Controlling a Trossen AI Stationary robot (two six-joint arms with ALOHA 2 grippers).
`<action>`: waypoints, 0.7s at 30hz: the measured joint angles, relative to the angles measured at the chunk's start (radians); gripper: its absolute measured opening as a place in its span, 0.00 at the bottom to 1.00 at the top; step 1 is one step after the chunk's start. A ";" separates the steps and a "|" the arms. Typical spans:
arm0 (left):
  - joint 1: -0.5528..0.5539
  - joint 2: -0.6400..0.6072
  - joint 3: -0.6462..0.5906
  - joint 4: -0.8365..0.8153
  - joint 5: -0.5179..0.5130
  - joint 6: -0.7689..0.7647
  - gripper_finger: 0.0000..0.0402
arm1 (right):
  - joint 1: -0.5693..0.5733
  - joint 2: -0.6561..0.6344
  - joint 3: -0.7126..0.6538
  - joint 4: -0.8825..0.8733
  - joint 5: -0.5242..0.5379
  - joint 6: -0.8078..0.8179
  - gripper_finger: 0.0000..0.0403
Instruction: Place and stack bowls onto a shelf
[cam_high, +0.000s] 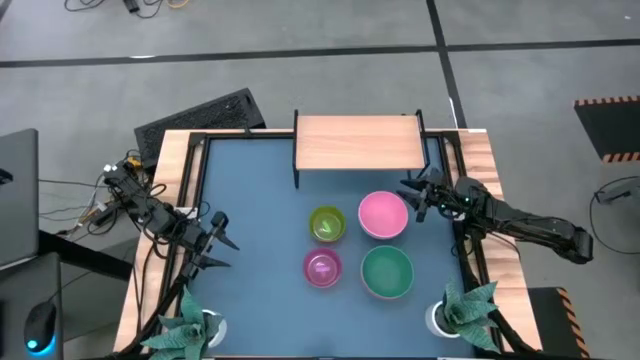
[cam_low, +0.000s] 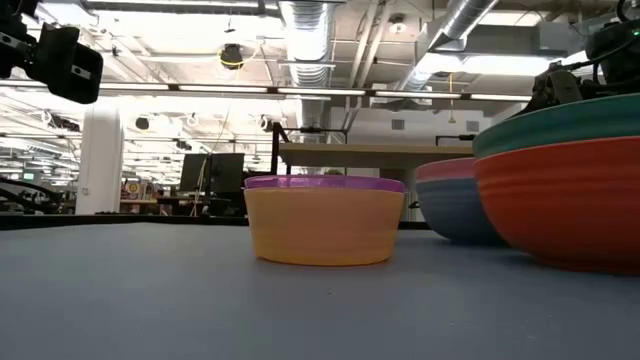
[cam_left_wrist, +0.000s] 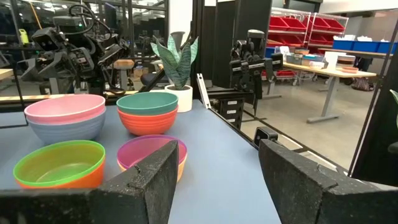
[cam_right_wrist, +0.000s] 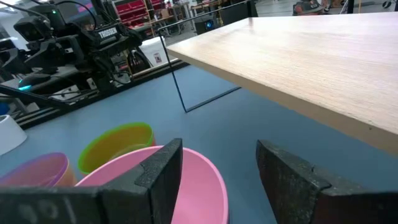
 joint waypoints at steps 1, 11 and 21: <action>0.000 0.000 0.000 0.000 0.000 0.000 0.52 | 0.000 0.000 0.000 0.000 0.000 0.000 0.57; 0.000 0.000 0.000 0.008 -0.031 0.012 0.52 | 0.000 0.000 0.000 0.000 0.000 0.000 0.57; 0.000 0.000 0.000 0.089 -0.217 -0.435 0.52 | 0.000 0.000 0.000 0.005 -0.001 0.037 0.57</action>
